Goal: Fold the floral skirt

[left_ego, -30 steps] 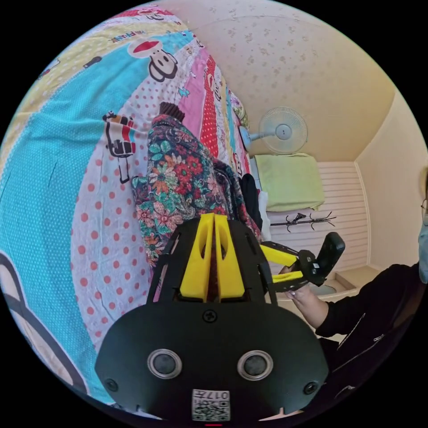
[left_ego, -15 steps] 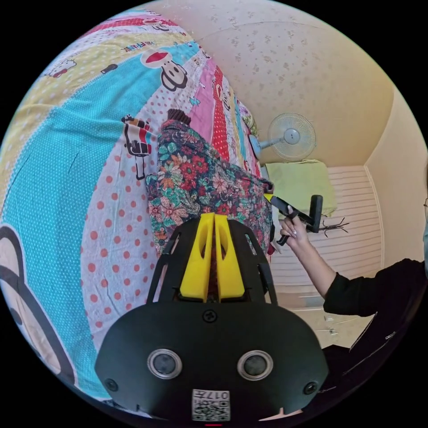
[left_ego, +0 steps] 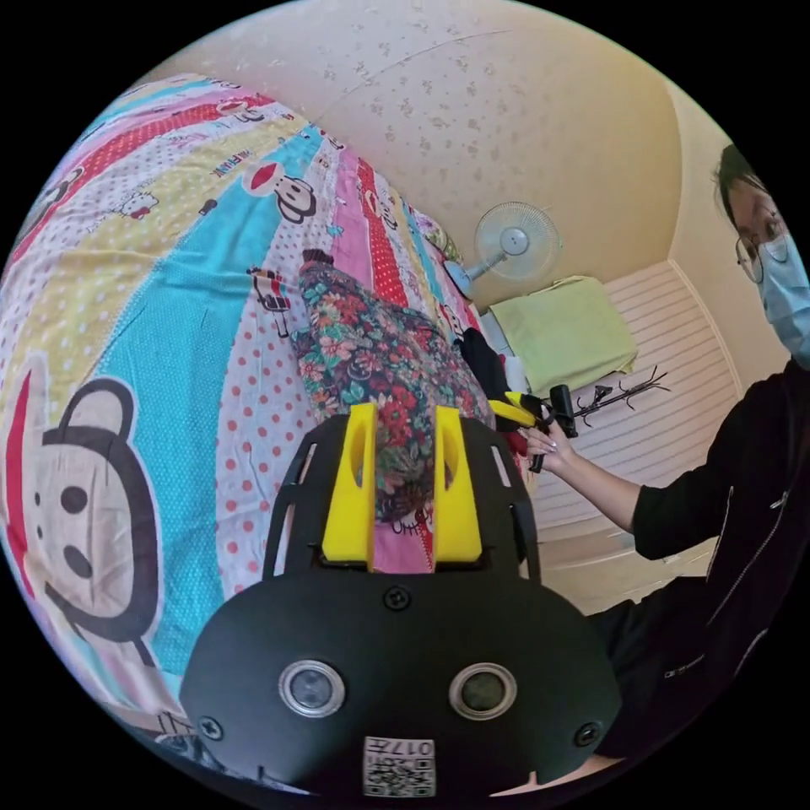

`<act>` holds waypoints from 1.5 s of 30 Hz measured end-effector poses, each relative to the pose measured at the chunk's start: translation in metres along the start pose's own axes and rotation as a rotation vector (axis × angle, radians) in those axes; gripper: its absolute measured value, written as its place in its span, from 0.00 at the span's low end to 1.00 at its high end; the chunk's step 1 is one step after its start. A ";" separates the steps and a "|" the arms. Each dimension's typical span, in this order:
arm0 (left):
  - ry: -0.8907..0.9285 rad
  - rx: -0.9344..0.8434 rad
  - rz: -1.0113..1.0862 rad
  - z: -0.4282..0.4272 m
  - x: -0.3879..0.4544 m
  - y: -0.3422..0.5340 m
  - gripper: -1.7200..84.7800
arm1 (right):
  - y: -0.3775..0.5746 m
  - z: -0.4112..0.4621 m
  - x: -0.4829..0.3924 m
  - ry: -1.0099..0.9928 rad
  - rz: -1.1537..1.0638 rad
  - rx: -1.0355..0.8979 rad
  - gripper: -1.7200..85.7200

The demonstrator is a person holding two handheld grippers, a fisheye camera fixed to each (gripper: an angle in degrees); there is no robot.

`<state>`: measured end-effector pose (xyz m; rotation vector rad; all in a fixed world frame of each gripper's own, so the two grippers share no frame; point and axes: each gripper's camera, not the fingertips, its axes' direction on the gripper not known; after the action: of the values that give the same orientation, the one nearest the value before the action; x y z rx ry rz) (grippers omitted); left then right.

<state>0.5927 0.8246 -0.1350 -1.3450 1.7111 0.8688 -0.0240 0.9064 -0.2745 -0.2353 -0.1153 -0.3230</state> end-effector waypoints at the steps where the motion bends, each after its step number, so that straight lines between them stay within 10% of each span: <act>1: 0.010 -0.018 -0.013 0.003 -0.001 0.005 0.14 | 0.011 0.006 0.005 -0.017 0.019 -0.018 0.19; 9: -0.175 -0.043 -0.049 0.028 0.019 0.035 0.10 | 0.061 0.059 0.075 -0.189 0.359 0.116 0.14; 16: -0.138 0.034 -0.006 -0.034 0.057 0.017 0.07 | 0.091 0.002 0.077 -0.762 0.482 0.756 0.13; 25: -0.302 -0.127 0.077 0.061 0.073 -0.001 0.03 | 0.009 0.098 -0.032 -0.020 0.021 0.071 0.07; 32: -0.109 0.097 -0.208 0.013 0.058 0.034 0.07 | 0.089 0.076 0.051 -0.803 0.462 0.492 0.17; 45: 0.129 0.276 -0.747 0.038 -0.015 0.128 0.27 | 0.139 0.166 0.014 -0.705 0.752 0.571 0.27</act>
<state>0.4763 0.8913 -0.1333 -1.6856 1.1956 0.1188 0.0226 1.0710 -0.1410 0.1932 -0.7799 0.5579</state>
